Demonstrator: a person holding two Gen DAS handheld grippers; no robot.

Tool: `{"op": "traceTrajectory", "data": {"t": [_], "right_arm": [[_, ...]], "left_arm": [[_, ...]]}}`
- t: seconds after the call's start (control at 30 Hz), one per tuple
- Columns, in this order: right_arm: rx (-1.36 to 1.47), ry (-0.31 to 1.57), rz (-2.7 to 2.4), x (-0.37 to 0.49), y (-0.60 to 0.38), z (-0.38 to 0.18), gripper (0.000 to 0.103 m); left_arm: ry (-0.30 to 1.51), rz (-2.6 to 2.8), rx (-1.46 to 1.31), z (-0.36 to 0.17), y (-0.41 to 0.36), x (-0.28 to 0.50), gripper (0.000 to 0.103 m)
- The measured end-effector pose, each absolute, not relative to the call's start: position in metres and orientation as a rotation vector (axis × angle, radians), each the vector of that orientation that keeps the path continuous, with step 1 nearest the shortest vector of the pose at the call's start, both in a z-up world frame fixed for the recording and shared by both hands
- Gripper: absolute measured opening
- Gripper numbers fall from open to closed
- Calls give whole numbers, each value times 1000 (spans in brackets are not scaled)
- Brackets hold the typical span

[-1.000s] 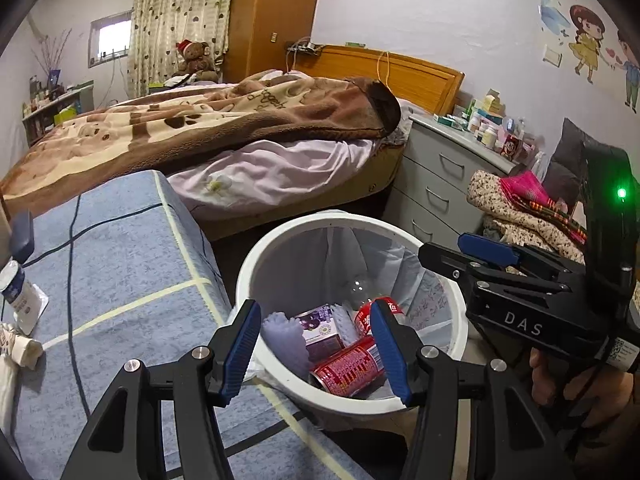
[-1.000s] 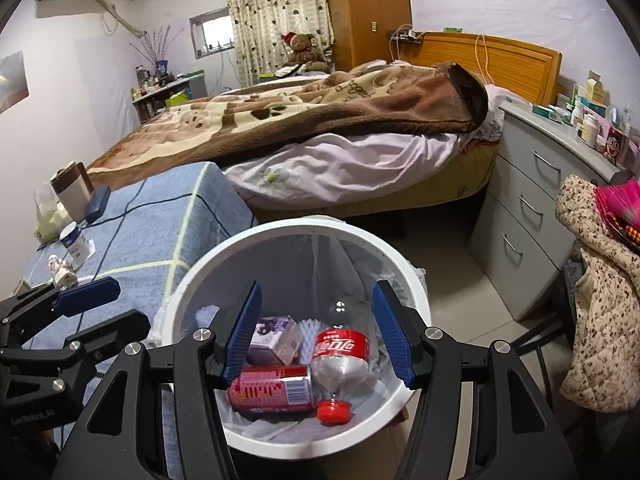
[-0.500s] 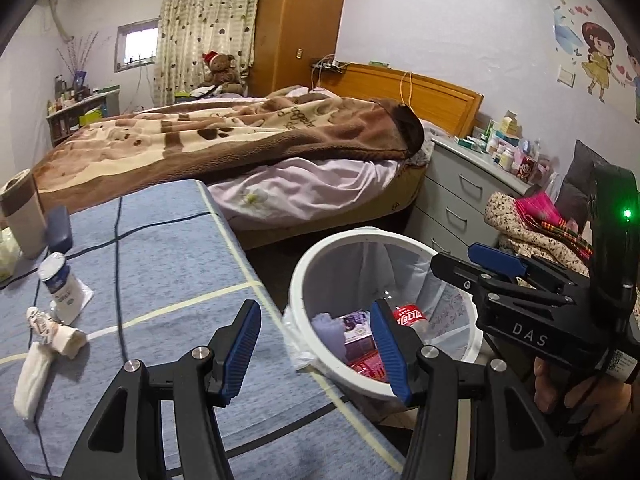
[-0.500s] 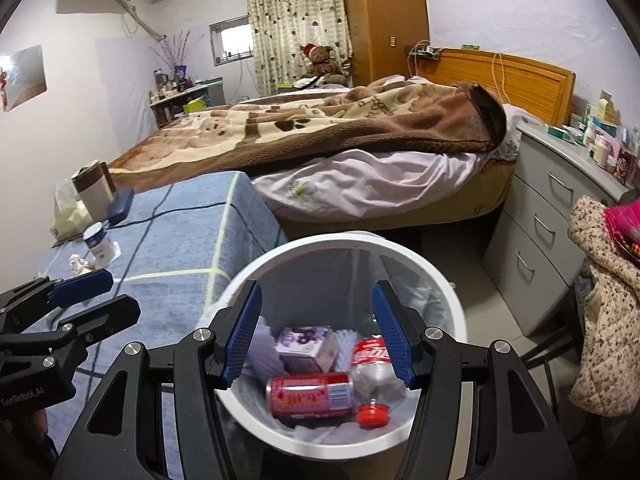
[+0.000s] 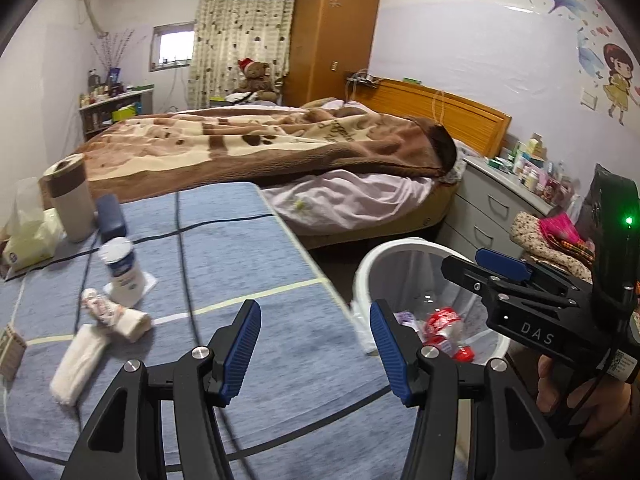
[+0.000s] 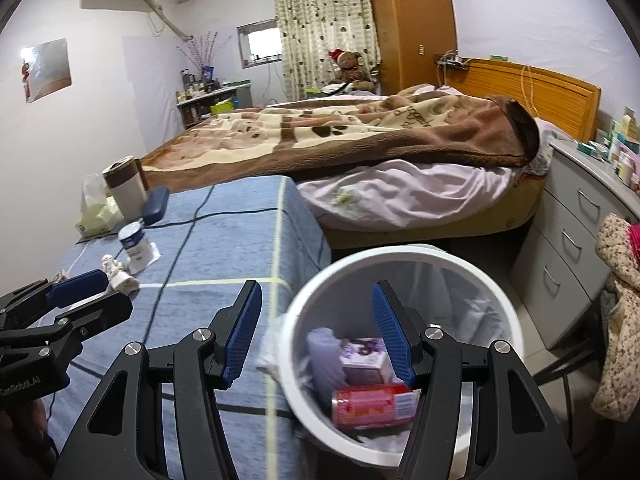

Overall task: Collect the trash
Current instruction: 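Move both open tools from the wastebasket back over the bed cover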

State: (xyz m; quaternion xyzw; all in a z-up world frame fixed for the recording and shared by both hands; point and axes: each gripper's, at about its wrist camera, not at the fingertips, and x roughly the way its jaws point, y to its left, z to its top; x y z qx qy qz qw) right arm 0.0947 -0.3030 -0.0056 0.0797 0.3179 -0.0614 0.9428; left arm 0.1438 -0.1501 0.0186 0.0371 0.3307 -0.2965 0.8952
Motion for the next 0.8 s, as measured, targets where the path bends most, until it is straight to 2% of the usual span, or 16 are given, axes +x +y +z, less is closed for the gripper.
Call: {"op": "traceTrajectory", "data": {"t": [0.8], "right_arm": [[78,661,129,162,-199,-12,59]], "left_arm": [[716,-334,9,-7,7,178,57]]}}
